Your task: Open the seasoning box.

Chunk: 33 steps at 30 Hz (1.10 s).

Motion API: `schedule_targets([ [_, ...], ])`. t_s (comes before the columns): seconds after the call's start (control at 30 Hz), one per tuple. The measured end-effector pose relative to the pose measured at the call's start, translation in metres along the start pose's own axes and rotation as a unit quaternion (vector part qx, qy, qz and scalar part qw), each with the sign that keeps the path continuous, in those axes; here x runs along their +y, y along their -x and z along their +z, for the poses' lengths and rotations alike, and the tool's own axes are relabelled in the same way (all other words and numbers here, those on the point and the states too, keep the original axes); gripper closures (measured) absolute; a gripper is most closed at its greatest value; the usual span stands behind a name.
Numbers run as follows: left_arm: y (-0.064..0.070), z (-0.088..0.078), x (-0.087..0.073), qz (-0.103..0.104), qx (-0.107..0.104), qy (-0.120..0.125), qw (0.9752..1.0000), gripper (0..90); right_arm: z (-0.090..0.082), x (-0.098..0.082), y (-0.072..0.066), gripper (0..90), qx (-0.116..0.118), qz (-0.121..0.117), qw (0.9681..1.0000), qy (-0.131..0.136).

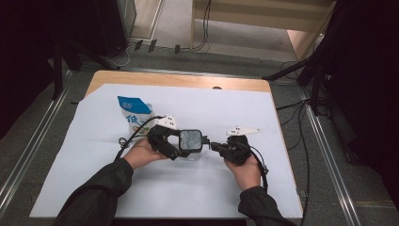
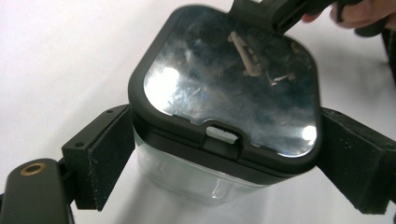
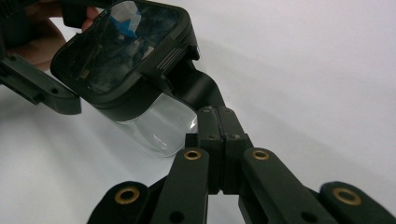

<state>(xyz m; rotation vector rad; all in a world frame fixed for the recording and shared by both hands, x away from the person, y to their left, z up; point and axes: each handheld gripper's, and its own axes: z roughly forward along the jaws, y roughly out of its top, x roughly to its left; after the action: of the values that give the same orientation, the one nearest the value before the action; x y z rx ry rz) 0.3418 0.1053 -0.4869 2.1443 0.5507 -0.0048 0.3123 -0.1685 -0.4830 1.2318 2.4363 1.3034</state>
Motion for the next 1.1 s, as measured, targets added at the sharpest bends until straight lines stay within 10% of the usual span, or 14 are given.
schedule_targets([
  [1.1, 0.007, -0.022, 0.013, 0.011, 0.011, -0.005, 0.9999, 15.8, 0.001, 0.001, -0.001, 90.0, -0.001, -0.004, 1.0000, 0.000],
])
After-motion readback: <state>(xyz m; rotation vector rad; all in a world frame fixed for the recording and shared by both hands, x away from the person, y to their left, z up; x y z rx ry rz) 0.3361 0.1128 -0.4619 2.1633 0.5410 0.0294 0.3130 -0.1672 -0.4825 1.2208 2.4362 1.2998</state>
